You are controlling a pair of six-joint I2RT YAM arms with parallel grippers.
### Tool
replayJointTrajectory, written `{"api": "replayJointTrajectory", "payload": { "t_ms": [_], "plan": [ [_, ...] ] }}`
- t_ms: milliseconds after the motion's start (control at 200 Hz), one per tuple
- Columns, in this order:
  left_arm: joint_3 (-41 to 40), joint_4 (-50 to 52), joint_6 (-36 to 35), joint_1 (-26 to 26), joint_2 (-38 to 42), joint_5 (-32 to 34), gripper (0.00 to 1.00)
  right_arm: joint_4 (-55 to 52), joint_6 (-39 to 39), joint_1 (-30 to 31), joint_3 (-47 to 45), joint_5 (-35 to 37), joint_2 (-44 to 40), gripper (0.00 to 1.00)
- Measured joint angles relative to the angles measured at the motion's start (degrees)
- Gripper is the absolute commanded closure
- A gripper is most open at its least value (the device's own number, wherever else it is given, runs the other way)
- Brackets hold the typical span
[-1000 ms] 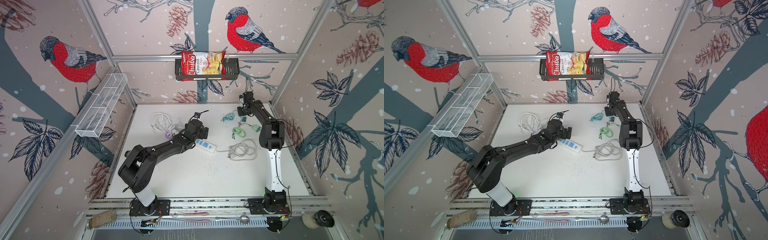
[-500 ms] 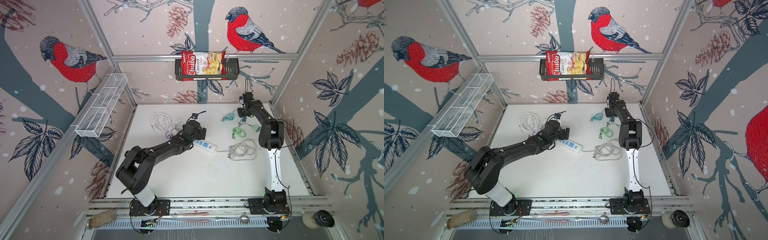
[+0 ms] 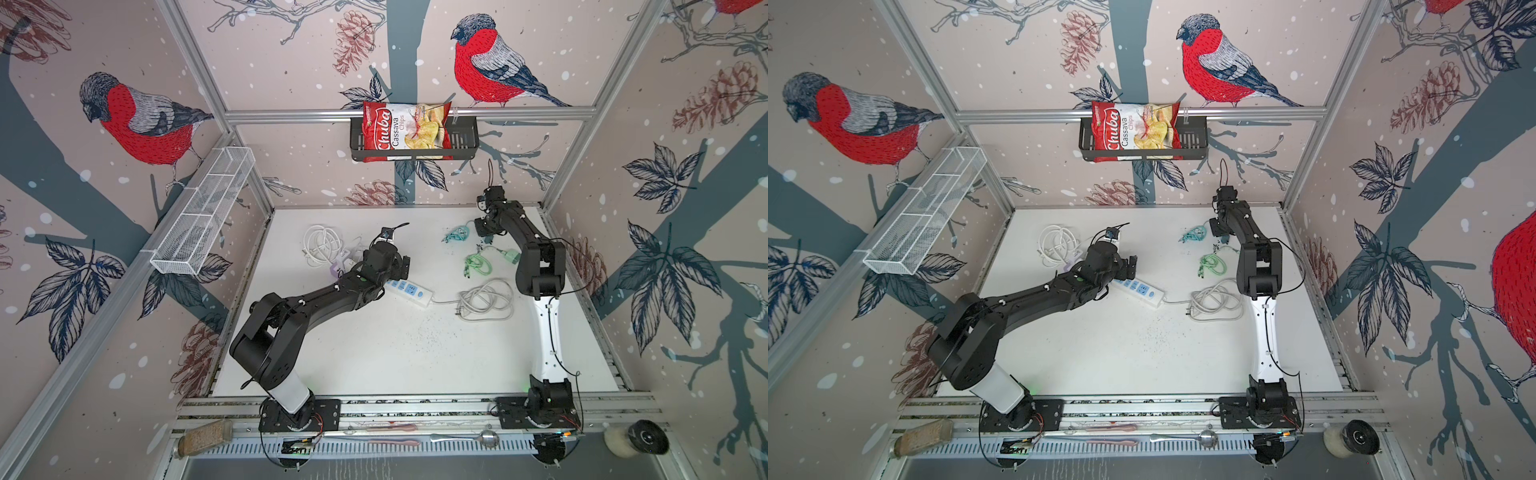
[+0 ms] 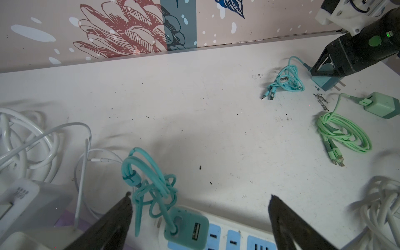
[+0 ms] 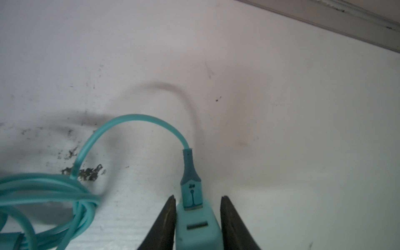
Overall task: Insert plugs into power strip
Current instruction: Pick up the plug from the top-right of the table.
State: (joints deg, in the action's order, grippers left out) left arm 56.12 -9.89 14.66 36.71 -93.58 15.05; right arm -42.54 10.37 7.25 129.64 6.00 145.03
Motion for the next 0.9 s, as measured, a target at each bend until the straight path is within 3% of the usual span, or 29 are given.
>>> {"api": "replayJointTrajectory", "payload": {
  "t_ms": [190, 360, 510, 645, 900],
  "plan": [
    [-0.37, -0.11, 0.0, -0.13, 0.0, 0.0, 0.03, -0.24, 0.02, -0.09, 0.0, 0.0, 0.04, 0.7],
    [-0.66, -0.11, 0.0, -0.24, 0.0, 0.0, 0.03, -0.61, 0.02, -0.15, 0.0, 0.0, 0.04, 0.87],
    [-1.03, -0.13, 0.0, -0.48, 0.02, 0.0, 0.03, -1.01, -0.66, -0.28, -1.05, -0.7, -0.87, 0.93],
    [-2.08, -0.17, 0.0, -0.61, 0.83, 0.02, 0.03, 1.79, -3.04, -0.28, -8.92, -3.85, -6.73, 0.94],
    [-4.59, -0.52, 0.07, -1.25, 3.37, 0.13, 0.03, 17.38, -4.44, 2.8, -27.91, -12.0, -24.85, 0.94]
  ]
}}
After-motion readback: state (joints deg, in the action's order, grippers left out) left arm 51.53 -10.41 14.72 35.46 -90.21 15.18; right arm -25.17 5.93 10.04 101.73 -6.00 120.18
